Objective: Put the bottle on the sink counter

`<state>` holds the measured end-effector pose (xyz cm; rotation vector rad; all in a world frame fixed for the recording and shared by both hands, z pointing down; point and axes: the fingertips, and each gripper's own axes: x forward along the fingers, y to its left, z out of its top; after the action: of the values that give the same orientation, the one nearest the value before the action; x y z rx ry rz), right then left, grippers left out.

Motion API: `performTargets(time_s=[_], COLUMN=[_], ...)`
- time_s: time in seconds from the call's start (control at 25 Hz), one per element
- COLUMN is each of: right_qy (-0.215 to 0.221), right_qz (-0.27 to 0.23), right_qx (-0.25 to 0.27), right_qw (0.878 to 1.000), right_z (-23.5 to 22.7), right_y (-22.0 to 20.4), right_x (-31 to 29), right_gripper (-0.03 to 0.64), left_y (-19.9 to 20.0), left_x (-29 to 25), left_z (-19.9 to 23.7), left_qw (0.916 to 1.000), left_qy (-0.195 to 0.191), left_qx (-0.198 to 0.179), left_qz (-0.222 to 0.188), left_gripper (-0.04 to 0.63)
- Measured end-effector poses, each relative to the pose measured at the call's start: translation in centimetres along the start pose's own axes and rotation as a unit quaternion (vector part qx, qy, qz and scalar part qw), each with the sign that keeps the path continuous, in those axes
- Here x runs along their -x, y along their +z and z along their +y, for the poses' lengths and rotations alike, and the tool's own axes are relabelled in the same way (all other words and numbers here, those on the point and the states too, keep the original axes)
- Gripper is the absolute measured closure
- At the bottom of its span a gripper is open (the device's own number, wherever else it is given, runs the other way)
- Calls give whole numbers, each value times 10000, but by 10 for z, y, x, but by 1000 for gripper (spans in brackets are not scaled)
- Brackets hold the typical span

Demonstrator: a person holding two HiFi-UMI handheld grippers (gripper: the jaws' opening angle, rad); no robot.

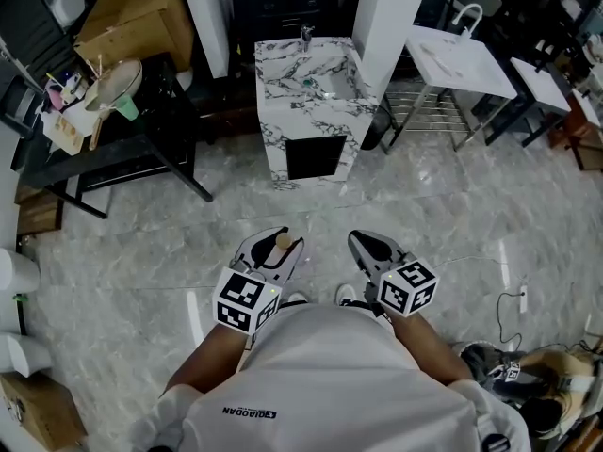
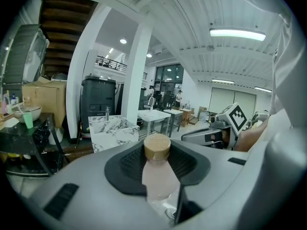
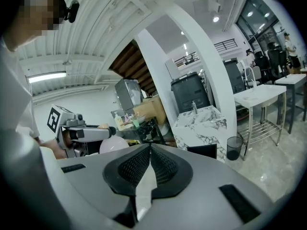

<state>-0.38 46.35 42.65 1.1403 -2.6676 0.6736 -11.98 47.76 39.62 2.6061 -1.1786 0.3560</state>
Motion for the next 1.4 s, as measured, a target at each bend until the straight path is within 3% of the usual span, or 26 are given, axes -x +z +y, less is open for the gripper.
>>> performTargets(time_s=[0.64,1.08,1.4], right_qy=[13,73,140], right_qz=[153,91,133], right_qx=[35,-55,-174], right_qw=[9999,9999,9997], right_z=[23,-4,-50], right_y=[-2,14,38], right_x=[-36,-67,-99], right_gripper=[575,575,575], left_y=[-13,-1,19], left_x=[17,-10,-60], left_z=[34,61,88], left_qw=[10000,10000,9998], left_qy=[23,75,136], left_qx=[70,-14,6], left_qz=[-19,35,114], left_gripper=[453,453,453])
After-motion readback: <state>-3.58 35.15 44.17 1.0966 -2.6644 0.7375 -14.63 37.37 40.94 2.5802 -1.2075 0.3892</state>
